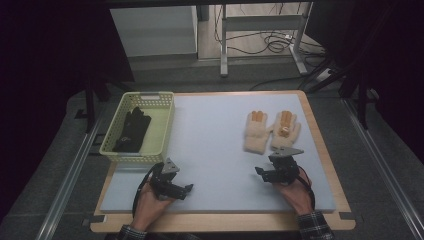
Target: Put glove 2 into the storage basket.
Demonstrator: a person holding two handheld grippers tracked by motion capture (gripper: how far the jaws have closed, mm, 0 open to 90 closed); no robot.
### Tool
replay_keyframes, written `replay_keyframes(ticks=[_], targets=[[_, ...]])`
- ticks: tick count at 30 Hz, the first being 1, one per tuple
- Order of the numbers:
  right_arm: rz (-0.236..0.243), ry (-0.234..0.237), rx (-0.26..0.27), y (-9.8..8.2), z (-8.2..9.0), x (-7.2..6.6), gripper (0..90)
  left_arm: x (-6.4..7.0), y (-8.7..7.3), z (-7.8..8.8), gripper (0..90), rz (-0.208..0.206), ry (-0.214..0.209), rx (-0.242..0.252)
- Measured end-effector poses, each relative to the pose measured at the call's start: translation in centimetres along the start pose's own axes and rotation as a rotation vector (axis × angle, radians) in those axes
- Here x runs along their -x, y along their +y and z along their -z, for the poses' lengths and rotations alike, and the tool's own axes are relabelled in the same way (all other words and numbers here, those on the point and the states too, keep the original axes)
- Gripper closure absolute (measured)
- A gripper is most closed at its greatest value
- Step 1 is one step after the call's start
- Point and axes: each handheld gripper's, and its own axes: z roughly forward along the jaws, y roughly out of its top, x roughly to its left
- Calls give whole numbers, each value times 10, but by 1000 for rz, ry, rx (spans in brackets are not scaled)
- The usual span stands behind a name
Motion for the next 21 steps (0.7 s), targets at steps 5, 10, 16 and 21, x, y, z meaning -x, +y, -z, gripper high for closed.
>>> replay_keyframes(ticks=[5,10,16,21], targets=[[-5,4,9,12,-1,6,279,0,0,0,0,-1,1,2],[-7,4,10,20,-5,13,288,0,0,0,4,-4,-1,3],[-25,-4,17,30,-10,26,346,0,0,0,4,-3,-1,3],[-21,-14,14,37,-15,32,365,0,0,0,5,-1,-1,3]])
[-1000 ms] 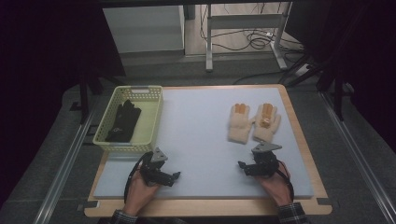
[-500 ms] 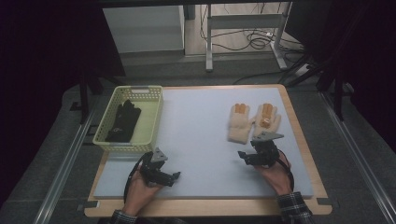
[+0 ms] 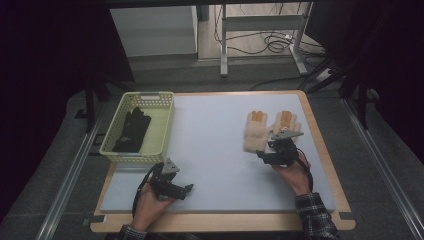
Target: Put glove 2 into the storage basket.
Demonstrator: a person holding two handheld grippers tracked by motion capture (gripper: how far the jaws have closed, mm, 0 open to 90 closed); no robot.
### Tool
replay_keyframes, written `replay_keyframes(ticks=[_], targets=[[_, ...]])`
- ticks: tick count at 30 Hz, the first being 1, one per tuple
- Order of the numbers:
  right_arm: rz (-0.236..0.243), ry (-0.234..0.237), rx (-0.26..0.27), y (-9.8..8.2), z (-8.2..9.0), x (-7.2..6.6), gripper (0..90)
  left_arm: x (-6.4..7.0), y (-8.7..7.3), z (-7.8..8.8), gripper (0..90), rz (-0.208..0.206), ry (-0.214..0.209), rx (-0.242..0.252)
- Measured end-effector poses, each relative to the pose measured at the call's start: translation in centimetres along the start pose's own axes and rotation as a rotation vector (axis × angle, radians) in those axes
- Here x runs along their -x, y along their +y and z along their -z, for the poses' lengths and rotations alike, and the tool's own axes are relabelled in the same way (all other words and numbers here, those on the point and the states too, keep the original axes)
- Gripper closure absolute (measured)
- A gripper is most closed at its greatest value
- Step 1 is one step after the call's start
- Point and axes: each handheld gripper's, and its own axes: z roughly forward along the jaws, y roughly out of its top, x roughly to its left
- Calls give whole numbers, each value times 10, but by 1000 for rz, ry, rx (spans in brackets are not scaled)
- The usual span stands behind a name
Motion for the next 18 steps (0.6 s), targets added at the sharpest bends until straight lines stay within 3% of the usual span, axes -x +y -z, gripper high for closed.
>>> replay_keyframes(ticks=[9,18], targets=[[14,-40,-10,18,-15,12,368,0,0,0,7,1,0,1],[32,-78,-17,32,-31,27,480,0,0,0,8,-2,1,-1]])
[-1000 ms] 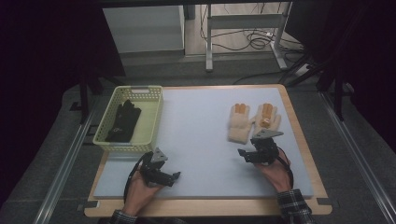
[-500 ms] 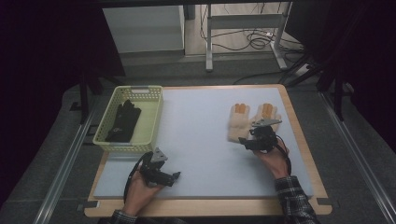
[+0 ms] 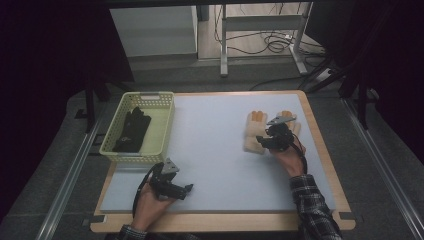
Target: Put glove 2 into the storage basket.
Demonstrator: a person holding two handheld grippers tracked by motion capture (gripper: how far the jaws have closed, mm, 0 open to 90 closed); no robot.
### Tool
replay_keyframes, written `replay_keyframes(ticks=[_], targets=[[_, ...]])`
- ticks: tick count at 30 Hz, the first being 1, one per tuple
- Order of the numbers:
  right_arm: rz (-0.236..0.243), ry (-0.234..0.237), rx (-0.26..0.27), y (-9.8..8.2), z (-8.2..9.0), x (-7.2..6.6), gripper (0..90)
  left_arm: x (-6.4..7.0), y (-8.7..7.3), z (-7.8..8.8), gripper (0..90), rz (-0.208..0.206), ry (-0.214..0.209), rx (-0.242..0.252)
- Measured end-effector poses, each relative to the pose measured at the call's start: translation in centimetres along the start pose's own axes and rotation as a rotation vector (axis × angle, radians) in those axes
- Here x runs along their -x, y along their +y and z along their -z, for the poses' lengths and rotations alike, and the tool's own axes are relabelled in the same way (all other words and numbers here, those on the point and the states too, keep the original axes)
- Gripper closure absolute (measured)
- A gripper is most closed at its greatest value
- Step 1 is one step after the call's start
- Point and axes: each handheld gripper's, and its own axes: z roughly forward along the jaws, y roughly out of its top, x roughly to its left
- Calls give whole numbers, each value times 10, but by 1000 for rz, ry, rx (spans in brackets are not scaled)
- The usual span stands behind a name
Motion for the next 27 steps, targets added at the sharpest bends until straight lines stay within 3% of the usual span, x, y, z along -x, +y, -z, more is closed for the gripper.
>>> replay_keyframes(ticks=[4,7,9,15,17,19,27], targets=[[-8,-3,4,5,-10,3,450,0,0,0,9,0,0,0],[-14,-2,3,10,-21,3,349,0,0,0,9,0,0,0],[-14,-3,2,11,-25,3,327,0,0,0,9,0,0,0],[5,-33,-54,14,-46,1,271,0,0,0,9,1,0,2],[-40,11,-57,12,-50,3,387,0,0,0,9,0,0,2],[-64,30,-47,10,-51,5,440,0,0,0,10,-1,1,1],[-94,41,-54,9,-46,3,578,0,0,0,10,0,1,1]])
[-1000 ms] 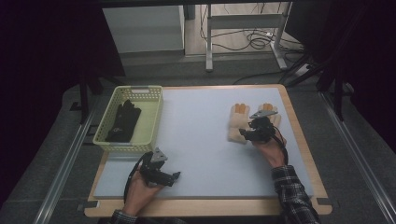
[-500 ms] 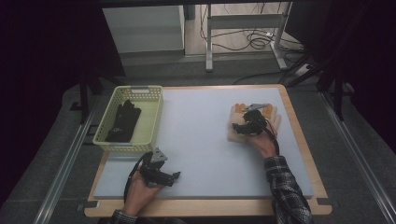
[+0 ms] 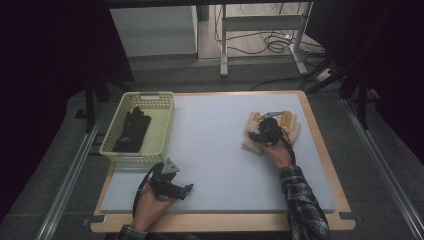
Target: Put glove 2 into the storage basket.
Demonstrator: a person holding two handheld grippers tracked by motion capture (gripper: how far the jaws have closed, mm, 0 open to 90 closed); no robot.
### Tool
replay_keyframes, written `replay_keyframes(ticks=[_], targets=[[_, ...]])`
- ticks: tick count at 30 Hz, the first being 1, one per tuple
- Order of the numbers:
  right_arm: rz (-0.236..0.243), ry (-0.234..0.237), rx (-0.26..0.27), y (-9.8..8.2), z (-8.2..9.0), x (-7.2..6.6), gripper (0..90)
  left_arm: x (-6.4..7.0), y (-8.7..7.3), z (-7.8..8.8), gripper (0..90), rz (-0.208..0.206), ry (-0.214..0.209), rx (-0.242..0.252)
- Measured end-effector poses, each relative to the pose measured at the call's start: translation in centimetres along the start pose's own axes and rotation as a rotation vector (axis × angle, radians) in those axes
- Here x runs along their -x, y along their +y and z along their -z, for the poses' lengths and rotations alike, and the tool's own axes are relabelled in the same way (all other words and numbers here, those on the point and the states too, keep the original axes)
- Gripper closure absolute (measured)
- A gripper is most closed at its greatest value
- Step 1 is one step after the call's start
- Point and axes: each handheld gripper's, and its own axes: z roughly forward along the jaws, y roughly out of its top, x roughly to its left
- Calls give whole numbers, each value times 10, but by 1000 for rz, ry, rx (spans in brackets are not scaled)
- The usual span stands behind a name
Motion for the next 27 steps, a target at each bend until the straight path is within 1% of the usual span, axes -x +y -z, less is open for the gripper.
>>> replay_keyframes(ticks=[5,6,7,9,10,12,13,14,15,17,19,20,21,23,24,25,27], targets=[[-7,22,32,-3,6,2,595,0,0,0,10,2,0,0],[-11,32,50,-2,11,1,596,0,0,0,11,1,0,0],[-11,32,50,-2,11,1,596,0,0,0,11,1,0,0],[-3,43,66,0,18,-2,596,0,0,0,11,1,0,0],[15,50,74,2,26,-7,597,0,0,0,11,1,0,0],[28,65,81,4,34,-13,601,0,0,0,11,1,0,0],[28,65,81,4,34,-13,601,0,0,0,12,1,0,0],[48,78,90,5,42,-20,670,0,0,0,11,-2,0,-2],[48,78,90,5,42,-20,670,0,0,0,12,-2,0,-2],[66,93,93,6,50,-26,691,0,0,0,12,-2,0,-2],[73,116,102,6,58,-33,715,0,0,0,12,-2,1,-2],[89,131,113,6,65,-40,803,0,0,0,12,-2,1,-2],[89,131,113,6,65,-40,803,0,0,0,12,-2,1,-2],[105,142,115,5,71,-48,821,0,0,0,12,-2,1,-2],[132,149,118,4,77,-57,832,0,0,0,12,-3,0,-3],[132,149,118,4,77,-57,832,0,0,0,13,-3,0,-3],[143,166,123,3,81,-66,835,0,0,0,12,-1,1,0]])
